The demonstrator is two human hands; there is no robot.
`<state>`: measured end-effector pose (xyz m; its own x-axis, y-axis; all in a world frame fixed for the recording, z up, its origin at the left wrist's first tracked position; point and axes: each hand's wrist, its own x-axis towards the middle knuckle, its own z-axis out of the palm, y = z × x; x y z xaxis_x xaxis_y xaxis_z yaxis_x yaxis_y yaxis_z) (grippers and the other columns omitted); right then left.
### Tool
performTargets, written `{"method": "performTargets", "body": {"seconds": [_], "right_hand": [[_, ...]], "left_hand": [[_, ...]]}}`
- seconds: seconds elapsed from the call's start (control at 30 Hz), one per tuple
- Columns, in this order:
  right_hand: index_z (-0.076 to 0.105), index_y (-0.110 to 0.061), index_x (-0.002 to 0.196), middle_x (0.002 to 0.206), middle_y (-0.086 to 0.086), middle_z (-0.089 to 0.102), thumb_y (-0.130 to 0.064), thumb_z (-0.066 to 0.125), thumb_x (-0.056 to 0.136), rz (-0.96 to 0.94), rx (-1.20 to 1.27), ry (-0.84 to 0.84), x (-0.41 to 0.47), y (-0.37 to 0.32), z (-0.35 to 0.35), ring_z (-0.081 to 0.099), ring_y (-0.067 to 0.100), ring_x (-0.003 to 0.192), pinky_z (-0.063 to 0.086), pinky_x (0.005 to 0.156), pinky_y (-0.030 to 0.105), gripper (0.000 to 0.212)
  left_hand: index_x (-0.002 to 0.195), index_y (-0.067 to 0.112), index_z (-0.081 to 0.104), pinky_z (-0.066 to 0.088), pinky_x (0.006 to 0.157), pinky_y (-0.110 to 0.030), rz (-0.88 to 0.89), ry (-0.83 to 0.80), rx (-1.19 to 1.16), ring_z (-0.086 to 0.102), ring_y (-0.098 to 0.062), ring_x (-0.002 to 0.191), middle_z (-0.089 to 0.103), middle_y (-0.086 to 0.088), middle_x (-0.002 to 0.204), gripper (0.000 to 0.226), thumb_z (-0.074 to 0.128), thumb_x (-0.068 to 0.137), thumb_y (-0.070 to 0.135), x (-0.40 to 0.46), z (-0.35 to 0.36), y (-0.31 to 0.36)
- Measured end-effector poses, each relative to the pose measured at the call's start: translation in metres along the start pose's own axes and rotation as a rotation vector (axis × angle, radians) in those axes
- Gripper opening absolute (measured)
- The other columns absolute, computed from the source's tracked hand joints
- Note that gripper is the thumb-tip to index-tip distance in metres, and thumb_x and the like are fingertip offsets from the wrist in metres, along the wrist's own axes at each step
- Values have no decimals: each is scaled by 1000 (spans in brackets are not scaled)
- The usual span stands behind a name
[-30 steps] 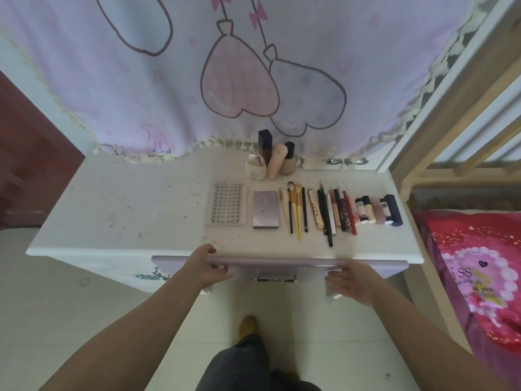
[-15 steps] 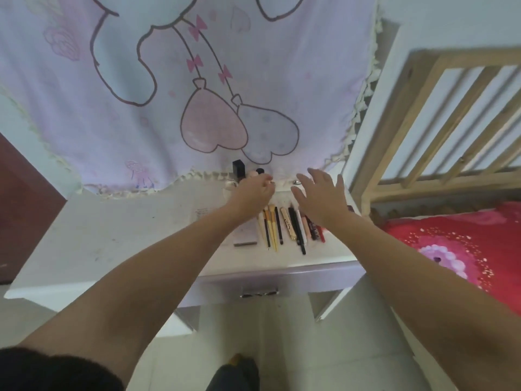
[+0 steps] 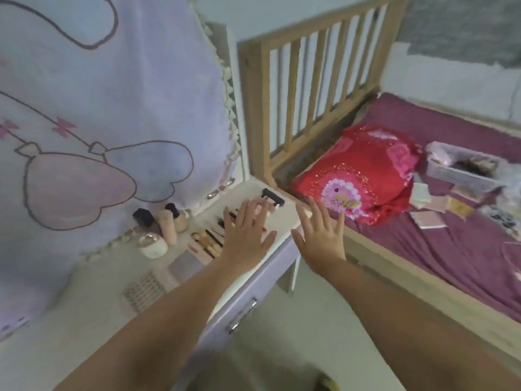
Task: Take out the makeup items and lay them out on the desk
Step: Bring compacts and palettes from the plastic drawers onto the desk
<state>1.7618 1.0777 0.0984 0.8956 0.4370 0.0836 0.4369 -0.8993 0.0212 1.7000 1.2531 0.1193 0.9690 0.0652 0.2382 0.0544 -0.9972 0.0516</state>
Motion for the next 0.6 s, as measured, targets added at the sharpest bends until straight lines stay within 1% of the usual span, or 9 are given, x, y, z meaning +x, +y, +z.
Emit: {"method": "performTargets", "body": {"seconds": [0.07, 0.1, 0.13, 0.2, 0.23, 0.27, 0.4, 0.5, 0.6], "right_hand": [[-6, -28, 150, 160, 6, -2, -52, 0, 91, 117, 29, -62, -41, 7, 13, -10, 24, 146, -12, 110, 61, 64], [-4, -28, 150, 160, 5, -2, -52, 3, 93, 174, 40, -86, -63, 10, 19, -10, 24, 146, -9, 111, 62, 63], [-3, -29, 150, 160, 4, -4, -52, 6, 94, 234, 50, -109, -86, 15, 24, -10, 23, 146, -7, 111, 62, 62], [1, -31, 150, 159, 2, -7, -55, 9, 94, 374, 82, -151, -132, 24, 30, -10, 22, 146, -6, 111, 62, 61], [4, -31, 150, 159, 1, -7, -56, 9, 94, 450, 100, -169, -156, 29, 32, -10, 21, 146, -7, 111, 62, 62], [6, -31, 150, 160, 1, -7, -57, 9, 93, 524, 114, -187, -181, 33, 34, -9, 22, 146, -7, 110, 62, 63], [3, -34, 149, 160, -1, -6, -58, 6, 92, 817, 185, -249, -289, 40, 46, -11, 21, 146, -8, 111, 62, 62], [3, -35, 149, 160, -2, -4, -58, 10, 93, 1064, 278, -285, -375, 28, 58, -11, 21, 146, -10, 110, 62, 61], [-1, -35, 149, 160, -2, -6, -58, 8, 94, 1279, 344, -330, -460, 13, 67, -12, 20, 146, -11, 109, 62, 61]], "left_hand": [[134, 14, 52, 34, 100, -63, 120, -70, -17, 49, -30, 127, 54, -13, 134, 60, 31, 90, 50, -9, 13, 19], [135, 15, 51, 32, 102, -63, 173, -86, -33, 47, -30, 129, 53, -13, 136, 60, 31, 90, 50, -14, 21, 29], [139, 17, 44, 27, 106, -62, 222, -125, -52, 39, -28, 135, 46, -12, 142, 60, 31, 91, 51, -21, 28, 41], [149, 24, 22, 5, 111, -60, 317, -247, -79, 13, -24, 145, 22, -7, 155, 62, 28, 94, 53, -34, 43, 66], [150, 27, 14, -3, 111, -60, 372, -300, -80, 3, -22, 146, 13, -5, 158, 63, 26, 95, 55, -41, 50, 79], [150, 28, 9, -7, 111, -59, 436, -341, -69, -2, -20, 146, 7, -4, 159, 64, 23, 95, 56, -48, 56, 94], [150, 28, 7, -8, 109, -60, 691, -474, -48, -7, -20, 146, 4, -2, 159, 64, 20, 94, 57, -99, 67, 157], [150, 26, 7, -8, 108, -61, 855, -562, -10, -7, -19, 146, 4, -3, 159, 65, 19, 95, 57, -158, 72, 201], [150, 25, 7, -12, 107, -61, 1017, -620, 22, -8, -19, 145, 3, -3, 159, 66, 18, 94, 57, -218, 69, 244]]}}
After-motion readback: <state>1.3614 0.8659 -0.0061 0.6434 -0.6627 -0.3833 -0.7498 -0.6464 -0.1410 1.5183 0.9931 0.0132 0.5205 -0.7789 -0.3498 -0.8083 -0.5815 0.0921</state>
